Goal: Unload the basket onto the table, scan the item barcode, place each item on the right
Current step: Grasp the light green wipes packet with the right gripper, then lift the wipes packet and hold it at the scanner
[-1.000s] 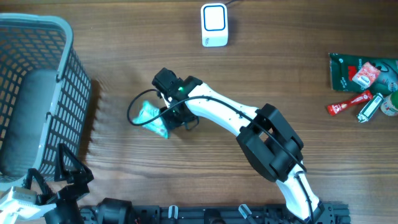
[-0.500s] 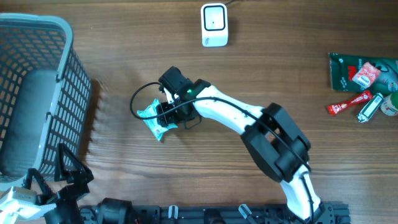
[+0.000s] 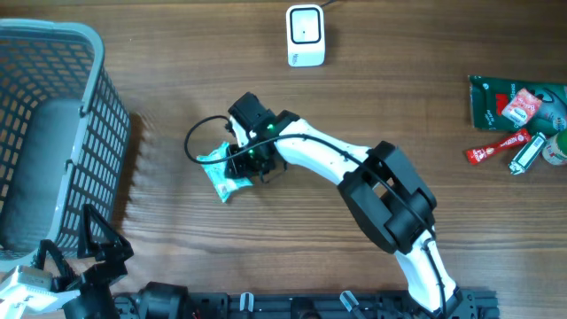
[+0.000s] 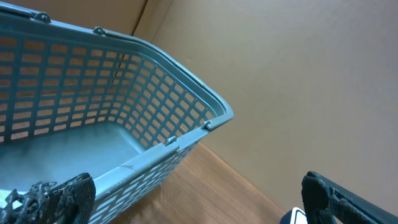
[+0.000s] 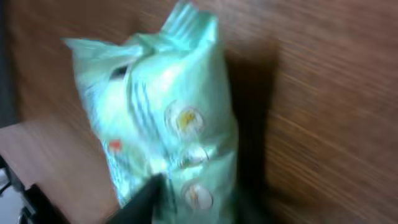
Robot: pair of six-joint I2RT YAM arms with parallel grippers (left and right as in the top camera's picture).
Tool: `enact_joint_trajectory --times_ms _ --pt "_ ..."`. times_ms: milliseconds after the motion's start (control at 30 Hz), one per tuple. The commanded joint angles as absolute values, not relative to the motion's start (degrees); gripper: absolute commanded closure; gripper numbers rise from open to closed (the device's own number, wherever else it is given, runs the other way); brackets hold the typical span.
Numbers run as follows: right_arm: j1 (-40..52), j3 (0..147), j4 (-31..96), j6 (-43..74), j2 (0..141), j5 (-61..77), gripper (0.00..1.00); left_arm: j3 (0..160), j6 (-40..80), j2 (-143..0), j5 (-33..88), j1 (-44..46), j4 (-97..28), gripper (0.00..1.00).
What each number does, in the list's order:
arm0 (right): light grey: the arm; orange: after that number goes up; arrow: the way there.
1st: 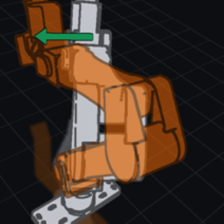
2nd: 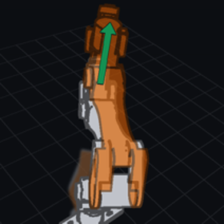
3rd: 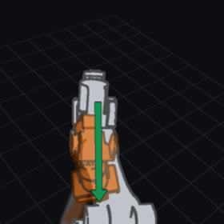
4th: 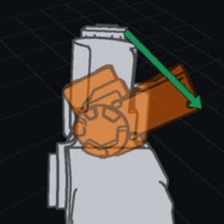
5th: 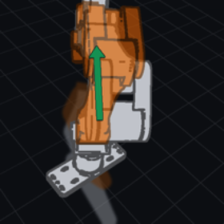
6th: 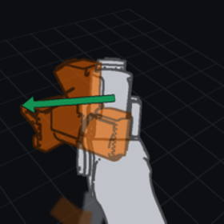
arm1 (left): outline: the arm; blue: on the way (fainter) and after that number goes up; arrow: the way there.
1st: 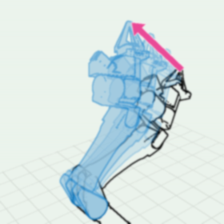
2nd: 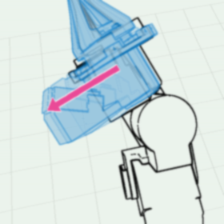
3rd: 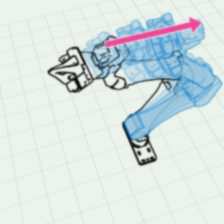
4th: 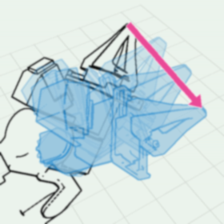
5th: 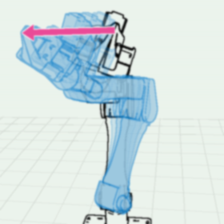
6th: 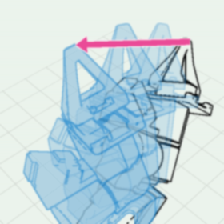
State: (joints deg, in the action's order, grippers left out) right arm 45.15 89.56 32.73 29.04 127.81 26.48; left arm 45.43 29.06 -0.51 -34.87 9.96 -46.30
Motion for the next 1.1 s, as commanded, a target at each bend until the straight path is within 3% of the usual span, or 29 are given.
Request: enact_joint_trajectory --times_ms 0,167,333,500,600,833,967,1067 --pt "46.4 87.6 33.9 33.2 135.2 18.5 0.96 45.5 29.2 -0.5 -35.4 9.7 -46.2 0.0" --pt "43.4 88.3 36.5 33.2 127.3 16.5 0.95 45.5 29.2 -0.5 -35.4 9.7 -46.2 0.0" --pt "42.1 88.3 50.2 33.0 98.6 0.1 0.96 45.5 29.2 -0.5 -35.4 9.7 -46.2 0.01" --pt "42.0 88.3 58.6 32.1 70.8 0.8 0.96 45.5 29.2 -0.5 -35.4 9.7 -46.2 0.0" --pt "42.0 88.3 62.0 36.8 61.5 4.5 0.96 45.5 29.2 -0.5 -35.4 9.7 -46.2 0.0" --pt "42.0 88.3 67.2 48.3 55.2 3.4 0.96 45.5 29.2 -0.5 -35.4 9.7 -46.2 0.0" --pt "42.0 88.3 67.4 48.0 55.5 2.8 0.96 45.5 29.2 -0.5 -35.5 9.7 -46.2 0.0" --pt "42.0 84.3 64.5 44.8 57.9 -22.4 0.96 45.5 29.2 -0.5 -35.4 9.7 -46.2 0.0"
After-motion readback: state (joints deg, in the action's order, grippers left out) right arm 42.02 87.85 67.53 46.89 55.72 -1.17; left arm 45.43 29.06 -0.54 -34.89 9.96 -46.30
